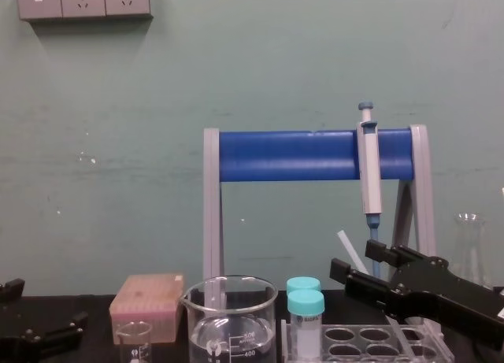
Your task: Pick up the stirring rod with one hand, then place it down.
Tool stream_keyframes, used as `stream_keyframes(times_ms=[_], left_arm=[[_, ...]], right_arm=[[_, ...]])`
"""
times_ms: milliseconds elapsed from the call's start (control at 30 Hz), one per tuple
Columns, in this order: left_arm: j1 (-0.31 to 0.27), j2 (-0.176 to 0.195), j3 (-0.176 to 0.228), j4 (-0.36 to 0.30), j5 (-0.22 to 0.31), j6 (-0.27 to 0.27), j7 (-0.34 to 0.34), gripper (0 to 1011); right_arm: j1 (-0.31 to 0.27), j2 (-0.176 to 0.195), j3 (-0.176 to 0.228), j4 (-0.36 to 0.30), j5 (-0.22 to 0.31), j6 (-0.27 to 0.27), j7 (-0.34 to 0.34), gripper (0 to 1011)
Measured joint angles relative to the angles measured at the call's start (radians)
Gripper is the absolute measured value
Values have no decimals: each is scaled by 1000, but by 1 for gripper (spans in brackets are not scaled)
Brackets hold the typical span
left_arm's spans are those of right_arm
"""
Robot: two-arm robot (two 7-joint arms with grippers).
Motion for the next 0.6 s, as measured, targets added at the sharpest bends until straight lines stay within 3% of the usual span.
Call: stream_keyframes(times_ms=[167, 300, 600], left_arm=[[0, 0, 0, 0, 0, 0, 0, 1000], [0, 0, 0, 0, 0, 0, 0, 1000], [0, 0, 0, 0, 0, 0, 0, 1000]], right_arm=[[1, 0, -1, 0, -1, -3, 0, 911], [10, -8, -3, -4, -6, -28, -4, 998], [21, -45, 31, -70, -18, -111, -72, 1000]])
